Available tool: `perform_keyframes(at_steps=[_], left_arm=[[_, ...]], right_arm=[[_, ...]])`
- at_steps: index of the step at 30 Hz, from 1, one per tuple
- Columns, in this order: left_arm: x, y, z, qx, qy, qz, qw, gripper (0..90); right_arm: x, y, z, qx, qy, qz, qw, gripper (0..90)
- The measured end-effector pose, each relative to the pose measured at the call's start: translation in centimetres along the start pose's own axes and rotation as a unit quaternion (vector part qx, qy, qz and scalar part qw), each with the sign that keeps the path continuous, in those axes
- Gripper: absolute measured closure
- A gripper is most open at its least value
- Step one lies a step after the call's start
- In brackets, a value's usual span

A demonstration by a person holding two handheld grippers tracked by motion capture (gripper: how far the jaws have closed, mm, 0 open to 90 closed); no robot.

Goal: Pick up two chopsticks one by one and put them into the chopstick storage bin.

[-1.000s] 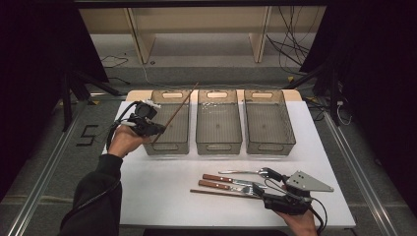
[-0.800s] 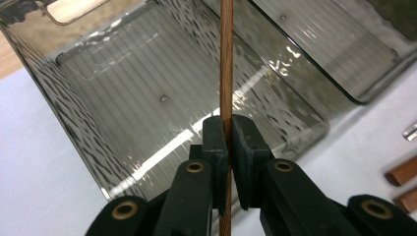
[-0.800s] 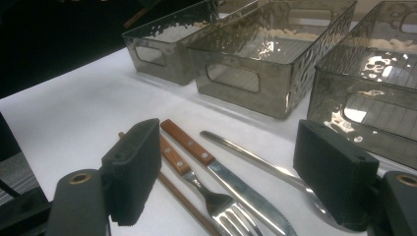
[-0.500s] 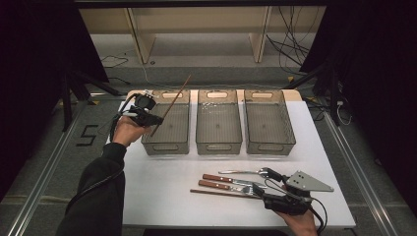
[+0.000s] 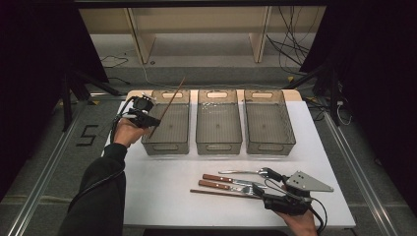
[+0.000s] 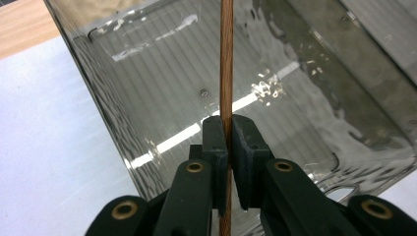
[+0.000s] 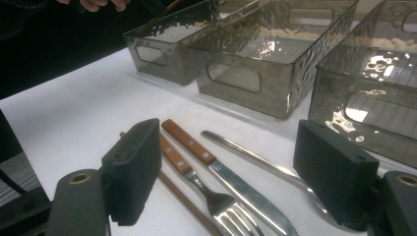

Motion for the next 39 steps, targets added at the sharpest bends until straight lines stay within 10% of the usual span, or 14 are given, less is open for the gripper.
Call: perform_keyframes(at_steps=[11, 16, 28, 39], left_arm=[[0.4, 1.5, 1.0, 0.029, -0.019, 0.0, 0.9994, 82.6], [0.1, 0.7, 0.7, 0.018, -0.025, -0.011, 0.9995, 53.5], [-3.9, -2.7, 0.9, -0.031, 0.023, 0.024, 0.999, 28.3], [-8.2, -3.4, 3.4, -0.076, 0.073, 0.077, 0.9915, 19.2]], right_arm=[[0.0, 0.0, 0.0, 0.0, 0.0, -0.001, 1.0, 26.9], [0.0, 0.1, 0.0, 0.0, 0.001, -0.001, 1.0, 26.9], [0.0, 0.1, 0.0, 0.0, 0.0, -0.001, 1.0, 26.9], [-0.1, 0.1, 0.1, 0.0, 0.003, 0.0, 1.0, 26.9]])
Point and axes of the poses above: each handheld gripper's, and its own axes: y roughly forward along the jaws, z roughly out of its underside, x roughly to its left, the point moved 3 cm from there along y, roughly forward along the jaws, and after that the axes turned 6 degrees about x, right-handed, at the moved point
